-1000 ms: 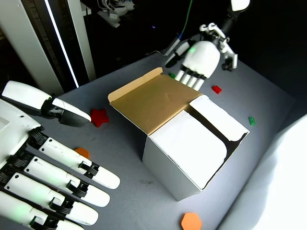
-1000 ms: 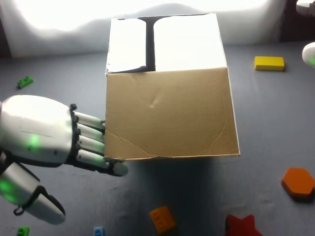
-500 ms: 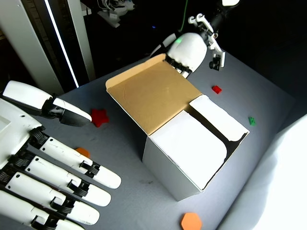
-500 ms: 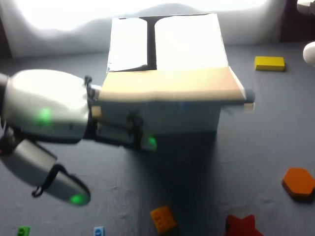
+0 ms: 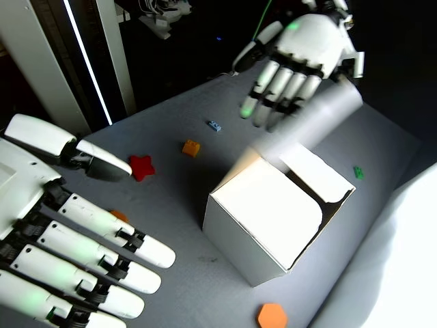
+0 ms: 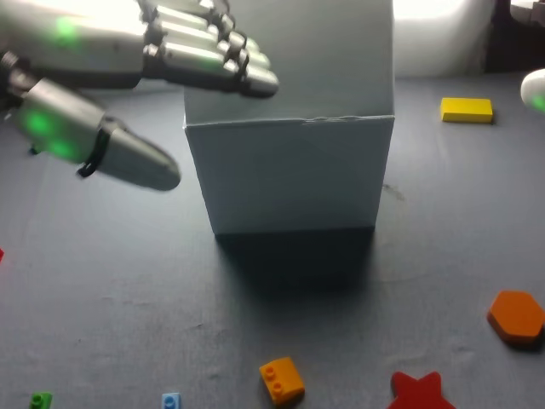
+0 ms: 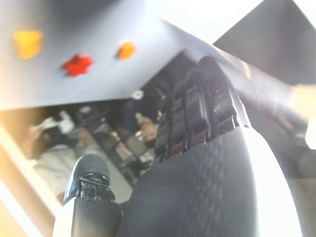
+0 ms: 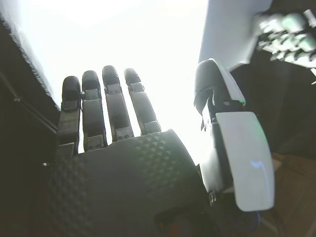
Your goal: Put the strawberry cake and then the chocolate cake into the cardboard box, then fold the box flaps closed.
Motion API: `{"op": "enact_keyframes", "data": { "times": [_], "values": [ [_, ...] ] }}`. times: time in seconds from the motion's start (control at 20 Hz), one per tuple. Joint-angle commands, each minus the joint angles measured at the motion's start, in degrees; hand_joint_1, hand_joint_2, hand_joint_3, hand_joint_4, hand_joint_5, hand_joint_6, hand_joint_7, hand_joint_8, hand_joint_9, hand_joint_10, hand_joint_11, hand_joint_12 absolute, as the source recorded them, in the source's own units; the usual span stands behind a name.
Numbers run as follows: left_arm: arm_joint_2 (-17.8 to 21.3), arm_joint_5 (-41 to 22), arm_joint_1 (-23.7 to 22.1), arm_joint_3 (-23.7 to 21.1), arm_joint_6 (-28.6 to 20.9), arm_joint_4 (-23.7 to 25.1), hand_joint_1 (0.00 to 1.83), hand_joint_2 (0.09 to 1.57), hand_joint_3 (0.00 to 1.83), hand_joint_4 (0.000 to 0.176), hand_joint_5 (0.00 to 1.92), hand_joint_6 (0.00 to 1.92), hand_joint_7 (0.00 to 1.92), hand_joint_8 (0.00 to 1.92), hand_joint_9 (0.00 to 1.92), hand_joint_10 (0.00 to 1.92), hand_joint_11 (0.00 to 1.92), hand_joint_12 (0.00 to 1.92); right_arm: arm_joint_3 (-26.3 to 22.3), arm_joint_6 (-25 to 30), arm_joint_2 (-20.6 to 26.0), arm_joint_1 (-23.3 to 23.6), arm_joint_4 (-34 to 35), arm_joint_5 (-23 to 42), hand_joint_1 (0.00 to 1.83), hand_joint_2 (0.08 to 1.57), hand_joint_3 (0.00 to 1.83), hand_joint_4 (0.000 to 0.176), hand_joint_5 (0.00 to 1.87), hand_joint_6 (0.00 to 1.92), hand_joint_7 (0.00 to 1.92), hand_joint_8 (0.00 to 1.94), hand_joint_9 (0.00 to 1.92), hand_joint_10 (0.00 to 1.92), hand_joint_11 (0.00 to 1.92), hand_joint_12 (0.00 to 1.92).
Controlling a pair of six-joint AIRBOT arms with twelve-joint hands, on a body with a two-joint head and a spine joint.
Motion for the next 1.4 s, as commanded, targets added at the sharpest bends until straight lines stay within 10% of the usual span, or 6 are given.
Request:
{"op": "enact_keyframes", "data": {
  "times": [0.0,0.5,0.7,1.35],
  "values": [
    [-0.5,-0.5,-0.8,0.7,0.0,-4.2,0.00,1.20,0.00,0.000,0.10,0.00,0.14,0.00,0.14,0.00,0.00,0.58,0.2,0.1,0.7,0.5,-0.6,6.2,0.00,1.30,0.00,0.000,0.14,0.01,0.20,0.01,0.14,0.01,0.00,0.41],
    [-15.8,-0.3,1.7,18.0,0.3,-1.5,0.00,1.17,0.00,0.000,0.12,0.00,0.16,0.00,0.15,0.00,0.00,0.57,0.1,0.1,0.4,0.5,-0.6,5.3,0.00,1.32,0.00,0.000,0.16,0.00,0.20,0.00,0.17,0.01,0.00,0.57],
    [-15.8,-0.2,4.1,17.0,0.3,-0.8,0.00,1.20,0.01,0.000,0.11,0.00,0.13,0.00,0.14,0.00,0.00,0.58,0.1,0.1,0.4,0.4,-0.6,5.2,0.00,1.32,0.00,0.000,0.17,0.00,0.19,0.00,0.20,0.01,0.00,0.82],
    [-6.6,-0.5,-2.6,11.5,-1.9,2.0,0.00,1.18,0.00,0.000,0.14,0.00,0.18,0.00,0.18,0.00,0.00,0.69,0.1,-0.1,0.4,0.2,-0.6,5.2,0.00,1.29,0.00,0.000,0.19,0.01,0.22,0.00,0.21,0.01,0.00,0.74]
  ]
}}
